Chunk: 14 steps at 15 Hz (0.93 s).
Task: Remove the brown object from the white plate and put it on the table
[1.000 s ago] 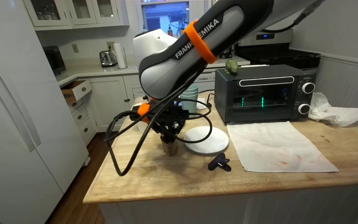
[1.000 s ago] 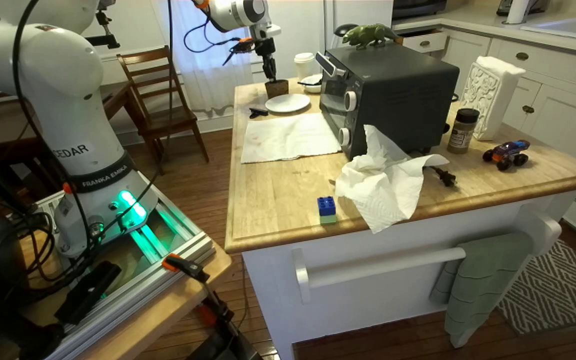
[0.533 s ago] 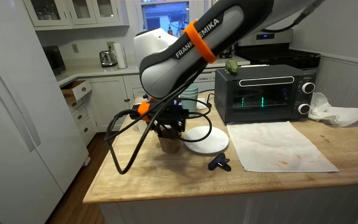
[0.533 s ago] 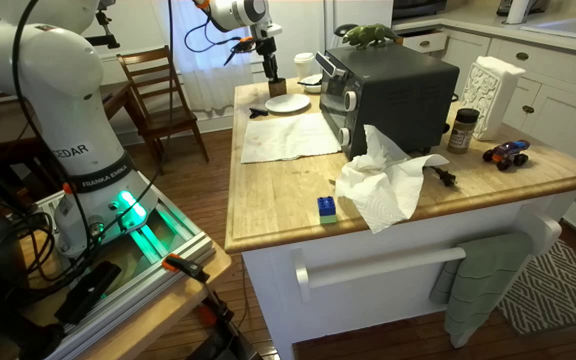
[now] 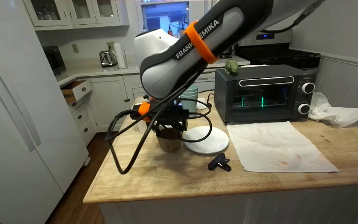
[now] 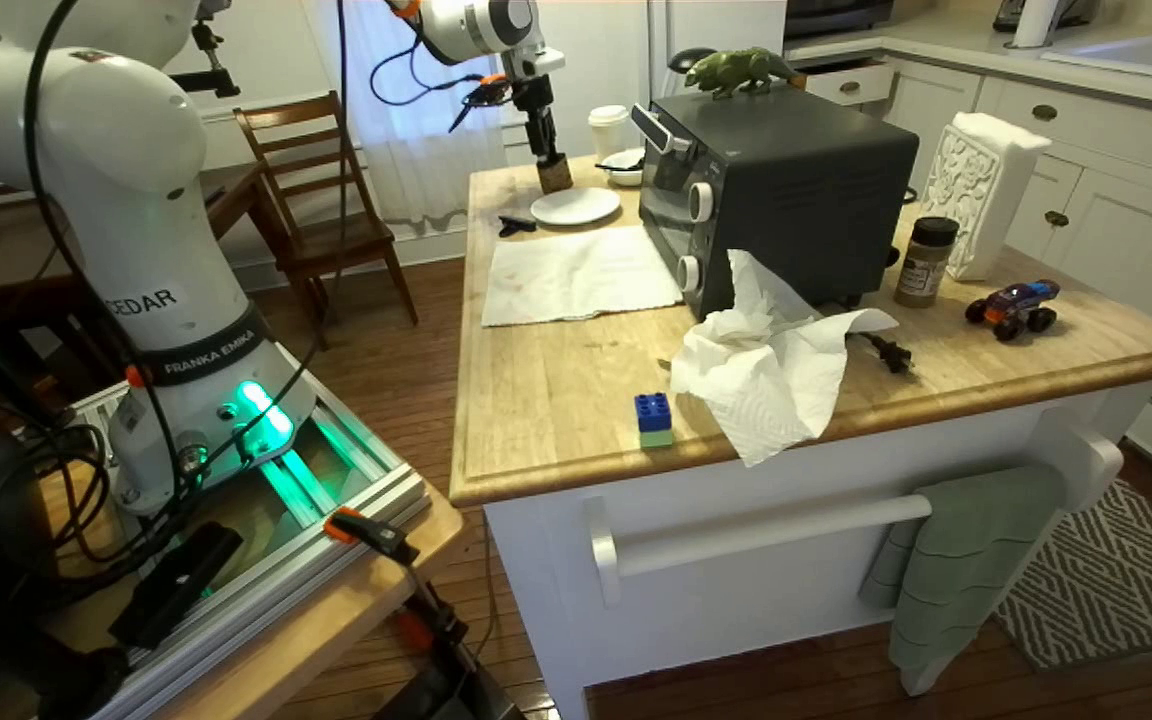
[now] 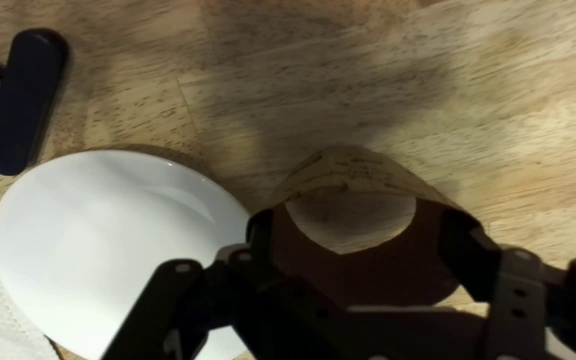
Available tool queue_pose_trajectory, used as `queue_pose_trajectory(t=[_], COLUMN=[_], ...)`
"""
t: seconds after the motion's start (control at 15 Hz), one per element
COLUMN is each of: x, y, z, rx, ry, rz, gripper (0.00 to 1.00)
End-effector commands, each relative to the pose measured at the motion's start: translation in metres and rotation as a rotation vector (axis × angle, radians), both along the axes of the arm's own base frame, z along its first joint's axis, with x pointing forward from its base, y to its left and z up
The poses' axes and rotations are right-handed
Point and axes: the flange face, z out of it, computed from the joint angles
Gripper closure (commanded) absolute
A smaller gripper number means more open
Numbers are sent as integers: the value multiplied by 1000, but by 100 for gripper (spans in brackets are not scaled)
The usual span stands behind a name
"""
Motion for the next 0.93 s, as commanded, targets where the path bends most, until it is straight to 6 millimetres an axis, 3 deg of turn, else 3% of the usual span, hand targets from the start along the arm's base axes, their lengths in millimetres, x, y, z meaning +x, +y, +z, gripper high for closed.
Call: queue_pose_trajectory(t=[0.0, 0.53, 0.87], x=[5, 6, 8], y=[1, 4, 3], z=[-2, 3, 3], rx=[-13, -5, 3], ry=[-4, -18, -16], rz=[11, 0, 22], gripper=[45, 100, 100])
